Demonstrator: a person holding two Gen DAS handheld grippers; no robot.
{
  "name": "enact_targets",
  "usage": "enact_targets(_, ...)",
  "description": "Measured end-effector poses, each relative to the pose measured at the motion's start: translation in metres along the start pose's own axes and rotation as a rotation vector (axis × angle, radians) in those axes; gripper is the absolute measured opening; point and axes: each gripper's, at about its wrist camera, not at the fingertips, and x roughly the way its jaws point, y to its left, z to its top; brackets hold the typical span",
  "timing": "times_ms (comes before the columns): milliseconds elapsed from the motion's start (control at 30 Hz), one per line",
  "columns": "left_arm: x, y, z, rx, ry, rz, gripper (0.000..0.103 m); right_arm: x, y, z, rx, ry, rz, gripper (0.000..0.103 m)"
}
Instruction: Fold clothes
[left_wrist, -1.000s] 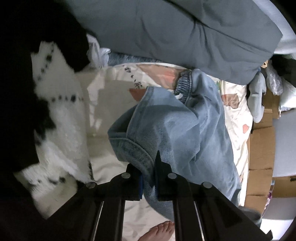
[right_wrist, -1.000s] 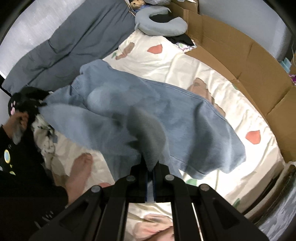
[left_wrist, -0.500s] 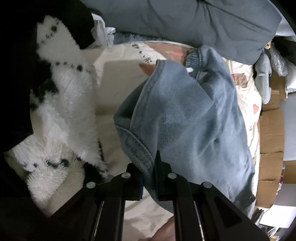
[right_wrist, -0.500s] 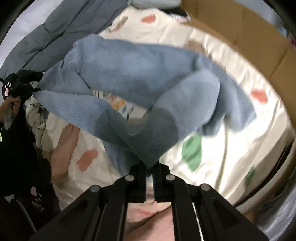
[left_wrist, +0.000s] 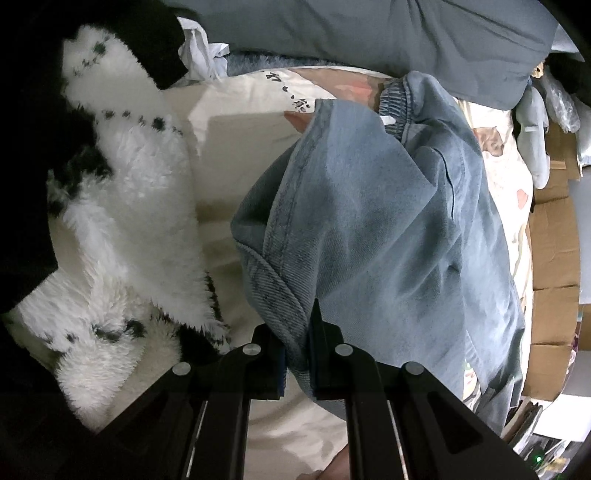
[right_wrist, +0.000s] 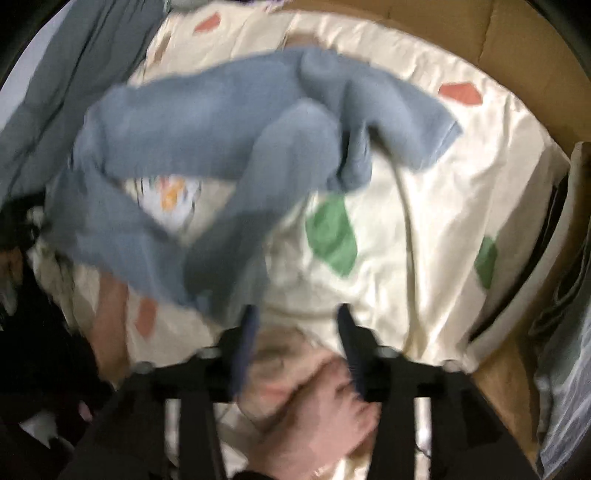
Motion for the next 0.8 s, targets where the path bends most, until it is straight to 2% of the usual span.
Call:
enact_targets(133,0.002,0.001,0.0,0.008,0.006,-0.001,0.008,-0.002,0.008,0.035,0.056,-0.043,0.05,0.053)
enact_targets(267,0.006,0.002,-0.001,0.015,0.013,0.011,0.008,0.015,0.02,0.065,0.061,-0.035,0.036,0.054)
enact_targets(433,0.013,0.001,0.001,0.004,0.025,0.033,0.008,0.048,0.026,0.082,0.059,-0.012,-0.025,0.055)
enact_targets(667,0.018,0.0,0.001,0.01,0.023,0.045,0.008,0.079,0.033,0.087,0.03,0.03,-0.075,0.053)
enact_targets(700,0.019,0.0,0.0,0.01,0.022,0.044,0.008,0.081,0.034,0.087,0.022,0.035,-0.081,0.051)
enact_targets(733,0.02,0.001,0.0,0.007,0.021,0.041,0.008,0.083,0.036,0.088,0.01,0.039,-0.089,0.04)
enact_targets(767,0.02,0.002,0.0,0.003,0.021,0.037,0.008,0.086,0.038,0.089,-0.002,0.043,-0.096,0.021)
enact_targets(800,0.021,0.002,-0.001,0.003,0.021,0.033,0.008,0.088,0.039,0.089,-0.014,0.047,-0.103,0.012)
